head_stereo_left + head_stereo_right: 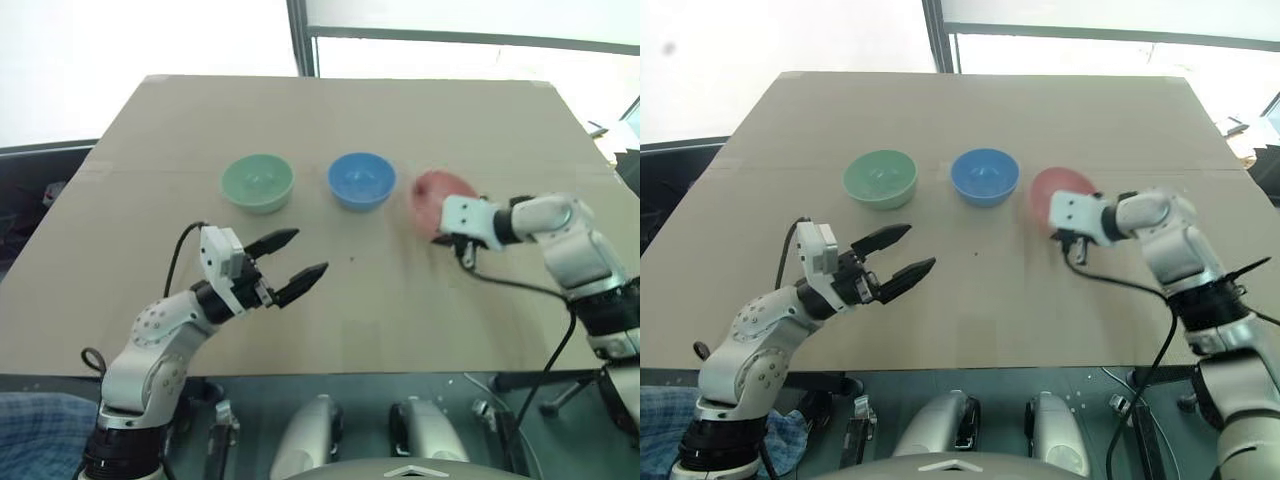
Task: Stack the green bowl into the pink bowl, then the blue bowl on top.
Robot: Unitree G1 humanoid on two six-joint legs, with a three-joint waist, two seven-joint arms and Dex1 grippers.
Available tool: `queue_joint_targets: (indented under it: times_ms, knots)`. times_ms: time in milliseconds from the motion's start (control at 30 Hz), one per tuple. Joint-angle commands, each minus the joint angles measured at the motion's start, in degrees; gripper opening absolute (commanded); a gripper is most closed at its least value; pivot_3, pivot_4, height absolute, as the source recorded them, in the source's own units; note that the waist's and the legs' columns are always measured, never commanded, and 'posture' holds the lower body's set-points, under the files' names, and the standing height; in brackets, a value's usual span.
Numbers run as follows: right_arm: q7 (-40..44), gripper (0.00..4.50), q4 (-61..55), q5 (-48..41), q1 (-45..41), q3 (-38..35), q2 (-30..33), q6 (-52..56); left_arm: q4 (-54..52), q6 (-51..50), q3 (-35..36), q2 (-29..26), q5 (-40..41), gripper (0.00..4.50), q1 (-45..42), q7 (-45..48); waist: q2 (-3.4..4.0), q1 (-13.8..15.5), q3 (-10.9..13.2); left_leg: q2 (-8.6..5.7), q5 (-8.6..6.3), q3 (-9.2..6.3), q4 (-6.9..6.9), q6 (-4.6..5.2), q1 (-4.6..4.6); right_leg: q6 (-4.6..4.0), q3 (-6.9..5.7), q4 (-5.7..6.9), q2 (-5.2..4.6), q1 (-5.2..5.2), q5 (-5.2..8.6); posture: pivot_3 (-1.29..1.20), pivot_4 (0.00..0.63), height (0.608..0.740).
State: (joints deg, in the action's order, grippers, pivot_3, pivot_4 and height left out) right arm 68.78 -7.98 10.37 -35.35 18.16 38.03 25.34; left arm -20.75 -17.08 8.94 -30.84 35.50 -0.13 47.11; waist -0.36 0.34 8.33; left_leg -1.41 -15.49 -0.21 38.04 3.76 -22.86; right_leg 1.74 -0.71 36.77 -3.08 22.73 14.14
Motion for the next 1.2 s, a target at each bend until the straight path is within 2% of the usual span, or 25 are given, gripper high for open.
queue_joint_targets:
  times_ms: [33,267,400,467,533,633,667,700,900,967,1067,1200]
  knots:
    - [-0.85,0.01,-12.73,-0.10,0.69,2.30,-1.23,8.77,0.33,1.59,2.52,-1.32,-0.22,4.50,0.54,1.12,0.00,0.09,0.00,0.00,-0.01,0.00,0.00,0.01,0.01,0.00,0.00,0.01,0.00,0.00,0.00,0.00,0.150,0.740]
    - [-4.29,0.01,-21.88,2.50,-0.20,9.46,-3.93,17.57,1.00,1.61,2.98,-1.84,-0.48,4.50,0.25,1.43,-0.03,0.44,-0.01,-0.02,0.02,-0.01,0.00,-0.04,0.01,-0.02,-0.02,0.00,-0.02,0.06,0.01,0.00,0.150,0.740]
    - [-4.92,1.41,-21.58,3.49,-0.39,10.28,-1.37,16.50,1.22,1.76,2.84,-1.77,-0.61,4.50,0.00,1.68,-0.03,0.43,-0.02,-0.06,0.06,-0.02,0.00,-0.11,0.00,-0.02,-0.02,-0.02,-0.05,0.06,0.01,0.00,0.150,0.740]
    - [-4.85,2.30,-21.76,3.16,-0.62,10.13,-0.46,16.62,1.18,1.76,2.60,-1.67,-0.60,4.50,-0.36,1.74,-0.03,0.35,-0.02,-0.06,0.06,-0.02,0.00,-0.11,0.00,-0.02,-0.02,-0.03,-0.05,0.05,0.01,0.00,0.150,0.740]
    - [-4.73,2.79,-21.83,2.72,-1.09,9.76,0.17,16.78,1.17,1.71,2.33,-1.53,-0.60,4.50,-0.85,1.67,-0.03,0.31,-0.02,-0.04,0.06,-0.01,0.00,-0.10,0.02,-0.02,-0.04,-0.02,-0.04,0.06,0.01,0.00,0.150,0.740]
    - [-5.31,3.76,-22.12,0.42,-2.21,6.96,-0.76,20.04,1.23,1.65,2.09,-1.46,-0.75,4.50,-1.47,1.55,-0.03,0.24,-0.02,-0.03,0.05,-0.02,-0.01,-0.08,0.02,-0.02,-0.04,0.00,-0.04,0.07,0.01,0.00,0.150,0.740]
    - [-4.68,4.26,-22.63,-1.39,-2.64,5.36,-0.82,22.31,1.22,1.58,2.11,-1.52,-0.83,4.50,-1.77,1.43,-0.03,0.24,-0.02,-0.03,0.05,-0.02,0.00,-0.08,0.02,-0.02,-0.04,0.00,-0.03,0.07,0.01,0.00,0.150,0.740]
    - [-4.09,4.47,-23.12,-3.47,-3.00,3.59,-1.01,24.73,1.20,1.38,2.20,-1.55,-0.84,4.50,-2.13,1.15,-0.03,0.26,-0.02,-0.03,0.05,-0.02,0.00,-0.09,0.01,-0.01,-0.04,-0.01,-0.04,0.07,0.01,0.00,0.150,0.740]
    - [-2.42,4.47,-24.85,-17.25,-3.18,-9.83,-1.11,38.28,1.09,-0.42,2.52,-1.85,-2.03,4.50,-6.01,-2.74,-0.06,0.52,-0.02,-0.05,0.00,-0.07,0.00,0.01,-0.04,-0.01,-0.07,-0.05,-0.05,0.04,0.00,0.00,0.150,0.740]
    - [-3.83,4.47,-24.46,-21.93,-3.38,-16.20,-3.04,41.47,1.32,-1.00,2.65,-2.29,-2.69,4.50,-7.51,-3.75,-0.06,0.39,-0.02,-0.05,-0.04,-0.06,-0.01,0.06,-0.03,-0.01,-0.07,-0.06,-0.06,0.03,0.00,0.00,0.150,0.740]
    - [-4.71,4.47,-22.61,-28.90,-2.95,-29.03,-4.66,41.94,2.38,-1.43,2.59,-4.13,-5.41,4.50,-9.79,-4.79,-0.06,0.32,-0.01,-0.04,-0.05,-0.06,-0.06,0.09,-0.02,-0.01,-0.06,-0.03,-0.05,0.03,0.00,0.00,0.150,0.740]
    - [-5.00,4.47,-22.26,-35.45,1.14,-39.92,-3.05,37.61,7.77,-0.99,2.37,-6.89,-9.66,4.50,-14.04,-5.75,-0.07,0.55,-0.02,-0.06,-0.03,-0.07,-0.16,0.07,-0.01,-0.01,-0.08,-0.07,-0.04,0.02,0.00,0.00,0.150,0.740]
